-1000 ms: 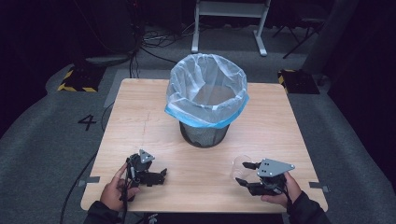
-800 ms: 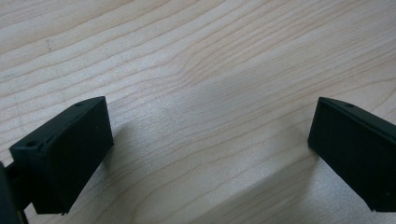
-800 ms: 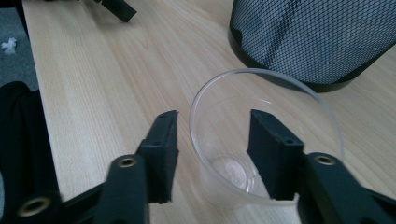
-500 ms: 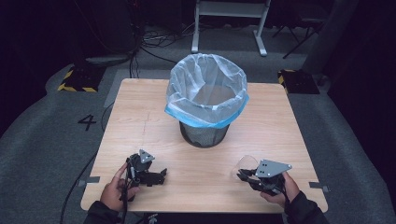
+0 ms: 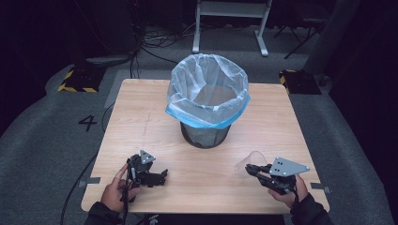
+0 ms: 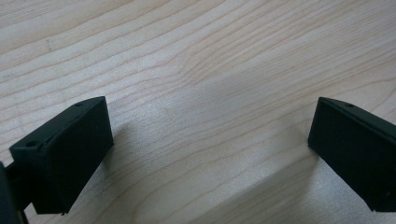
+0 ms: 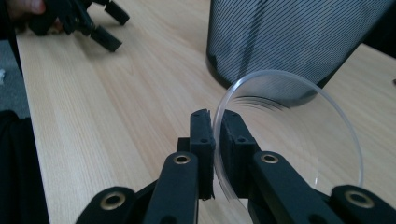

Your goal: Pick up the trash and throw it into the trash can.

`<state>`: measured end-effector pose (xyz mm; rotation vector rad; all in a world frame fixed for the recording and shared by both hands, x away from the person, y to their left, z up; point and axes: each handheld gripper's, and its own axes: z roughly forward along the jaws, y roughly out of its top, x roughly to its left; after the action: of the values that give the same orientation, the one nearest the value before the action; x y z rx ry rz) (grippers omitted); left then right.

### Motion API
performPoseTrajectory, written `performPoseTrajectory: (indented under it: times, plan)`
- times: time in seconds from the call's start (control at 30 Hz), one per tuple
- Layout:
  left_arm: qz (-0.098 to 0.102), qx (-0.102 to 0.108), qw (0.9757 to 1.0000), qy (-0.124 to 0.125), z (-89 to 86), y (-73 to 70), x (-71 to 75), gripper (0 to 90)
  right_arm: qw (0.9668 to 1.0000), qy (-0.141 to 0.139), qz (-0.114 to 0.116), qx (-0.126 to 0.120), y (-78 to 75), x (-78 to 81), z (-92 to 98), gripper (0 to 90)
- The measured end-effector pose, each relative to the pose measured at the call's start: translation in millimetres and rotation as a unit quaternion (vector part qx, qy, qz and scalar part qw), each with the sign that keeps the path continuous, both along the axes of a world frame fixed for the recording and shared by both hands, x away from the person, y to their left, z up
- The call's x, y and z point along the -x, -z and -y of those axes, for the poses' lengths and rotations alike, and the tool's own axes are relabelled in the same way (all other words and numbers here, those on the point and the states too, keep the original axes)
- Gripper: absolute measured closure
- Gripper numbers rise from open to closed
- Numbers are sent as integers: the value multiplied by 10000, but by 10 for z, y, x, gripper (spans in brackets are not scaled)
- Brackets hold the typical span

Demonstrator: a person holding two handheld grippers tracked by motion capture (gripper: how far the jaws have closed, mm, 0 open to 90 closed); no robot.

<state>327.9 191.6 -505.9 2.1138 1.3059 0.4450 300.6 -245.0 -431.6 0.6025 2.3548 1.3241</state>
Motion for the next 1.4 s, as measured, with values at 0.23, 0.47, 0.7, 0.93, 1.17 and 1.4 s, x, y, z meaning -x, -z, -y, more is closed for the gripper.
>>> performPoseTrajectory:
  times: [0.23, 0.47, 0.7, 0.93, 1.17, 1.4]
  plan:
    - [1, 1, 10000, 0, 0, 0, 0, 1, 9990, 177, 265, -324, -157, 27, 87, 849]
    - [0, 0, 10000, -1, 0, 0, 0, 1, 9977, 224, 468, -428, -298, 22, 124, 850]
    - [1, 0, 10000, 0, 0, 0, 0, 1, 9965, 228, 645, -481, -399, 11, 152, 852]
    - [0, -1, 10000, -1, 0, 0, 0, 1, 9955, 221, 762, -521, -465, -25, 136, 856]
    - [1, 1, 10000, -2, 0, 0, 0, 1, 9939, 220, 875, -636, -550, -88, 70, 857]
    - [0, 1, 10000, -1, 0, 0, 0, 1, 9914, 237, 1045, -758, -669, -110, 46, 860]
